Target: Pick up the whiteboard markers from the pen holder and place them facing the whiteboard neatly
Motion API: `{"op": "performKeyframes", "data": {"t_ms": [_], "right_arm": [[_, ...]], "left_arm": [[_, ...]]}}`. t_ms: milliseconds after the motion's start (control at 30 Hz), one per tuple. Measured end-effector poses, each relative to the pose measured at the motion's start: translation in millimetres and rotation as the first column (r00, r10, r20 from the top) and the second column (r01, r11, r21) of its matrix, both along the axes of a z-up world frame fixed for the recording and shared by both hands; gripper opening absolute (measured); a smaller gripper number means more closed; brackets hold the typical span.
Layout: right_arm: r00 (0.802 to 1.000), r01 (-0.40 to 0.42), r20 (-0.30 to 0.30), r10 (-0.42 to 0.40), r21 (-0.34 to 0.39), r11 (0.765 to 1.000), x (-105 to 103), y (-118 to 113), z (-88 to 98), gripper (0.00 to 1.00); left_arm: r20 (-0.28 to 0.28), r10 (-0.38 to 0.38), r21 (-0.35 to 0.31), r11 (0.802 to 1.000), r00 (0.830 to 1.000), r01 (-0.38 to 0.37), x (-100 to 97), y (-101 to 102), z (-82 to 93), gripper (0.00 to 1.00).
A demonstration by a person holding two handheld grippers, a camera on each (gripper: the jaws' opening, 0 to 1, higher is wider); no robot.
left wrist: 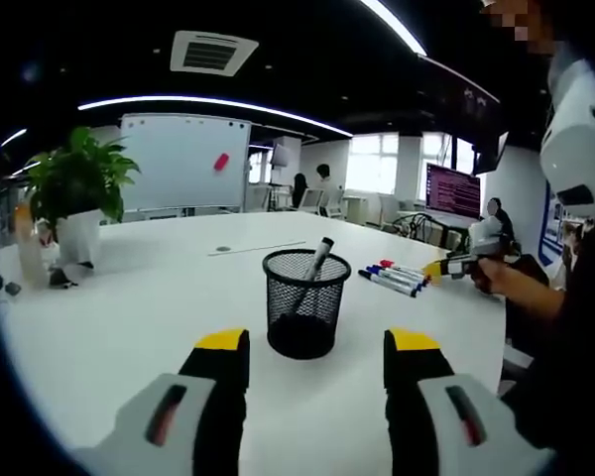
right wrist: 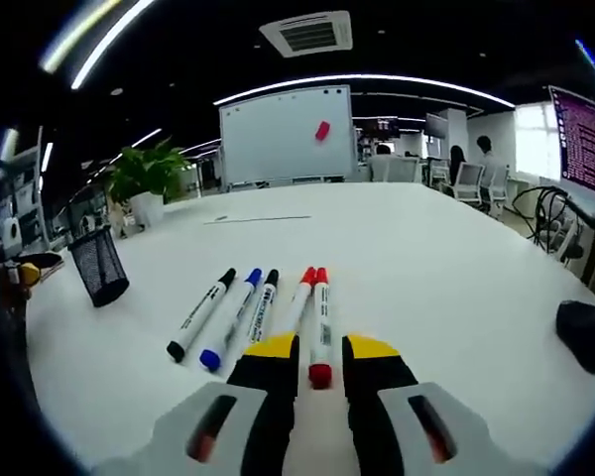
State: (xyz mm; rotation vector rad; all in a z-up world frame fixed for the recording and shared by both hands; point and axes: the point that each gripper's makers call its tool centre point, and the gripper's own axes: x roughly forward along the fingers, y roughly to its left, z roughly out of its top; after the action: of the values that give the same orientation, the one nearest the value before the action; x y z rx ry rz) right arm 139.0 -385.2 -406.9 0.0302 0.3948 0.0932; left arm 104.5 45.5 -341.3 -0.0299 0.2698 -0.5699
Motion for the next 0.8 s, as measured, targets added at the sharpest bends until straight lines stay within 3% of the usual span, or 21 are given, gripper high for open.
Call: {"op": "performKeyframes", "data": {"t_ms": [167, 433, 667, 800], "right_arm": [[1.0, 0.006, 0.023, -0.006, -0.01, 1.0, -1, -2, 8.9, 0.21], [0.994, -0.03, 0.106, 0.032, -0.02, 0.999, -2, 6, 41.8, 0.26], [0.987, -0.06, 0.15, 0.061, -0.01, 0.998, -2, 15, 59.2, 0.3], [0.981, -0.084, 0.173, 0.093, -0.06, 0.995, -1, 24, 74.9, 0.29]], "left_arm": [[0.004, -0.001, -0.001, 1.0, 1.0, 0.001, -0.4, 0, 1.0, 0.55], [0.006, -0.003, -0.003, 1.0, 1.0, 0.003, -0.7, 1, 1.2, 0.55], [0.013, -0.002, -0.009, 1.0, 1.0, 0.002, -1.9, 4, 2.1, 0.55], [0.015, 0.001, -0.014, 1.0, 1.0, -0.001, -2.8, 7, 1.9, 0.55]]}}
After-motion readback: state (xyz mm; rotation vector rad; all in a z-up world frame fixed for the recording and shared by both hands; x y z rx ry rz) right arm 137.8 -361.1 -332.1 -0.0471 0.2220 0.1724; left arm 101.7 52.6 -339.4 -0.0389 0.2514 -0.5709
